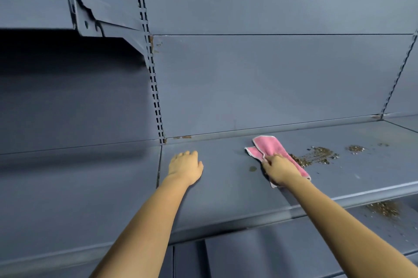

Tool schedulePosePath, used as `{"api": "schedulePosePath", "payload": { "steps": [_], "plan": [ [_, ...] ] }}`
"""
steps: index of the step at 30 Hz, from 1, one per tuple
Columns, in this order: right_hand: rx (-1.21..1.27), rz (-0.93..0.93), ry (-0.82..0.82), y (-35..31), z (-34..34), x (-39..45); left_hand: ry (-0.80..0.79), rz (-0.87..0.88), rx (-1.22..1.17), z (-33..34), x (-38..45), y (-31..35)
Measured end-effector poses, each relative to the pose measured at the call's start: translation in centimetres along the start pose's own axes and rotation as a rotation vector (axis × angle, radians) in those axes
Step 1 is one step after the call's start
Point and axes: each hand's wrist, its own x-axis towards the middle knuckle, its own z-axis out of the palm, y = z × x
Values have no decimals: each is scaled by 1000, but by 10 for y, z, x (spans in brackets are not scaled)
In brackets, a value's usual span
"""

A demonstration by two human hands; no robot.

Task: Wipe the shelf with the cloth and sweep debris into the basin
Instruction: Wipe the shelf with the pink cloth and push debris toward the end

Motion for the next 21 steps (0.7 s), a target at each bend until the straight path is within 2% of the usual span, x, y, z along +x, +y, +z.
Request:
{"api": "schedulePosePath", "payload": {
  "steps": [3, 10, 21],
  "plan": [
    [-2, 20, -3, -14, -12, 3, 6, 0, 1, -1, -1, -2],
    [-217, 67, 171, -19, 11, 6, 22, -11, 8, -2, -5, -19],
    [-257, 25, 167, -24, 12, 9, 9, -14, 8, 3, -11, -34]
  ]
}}
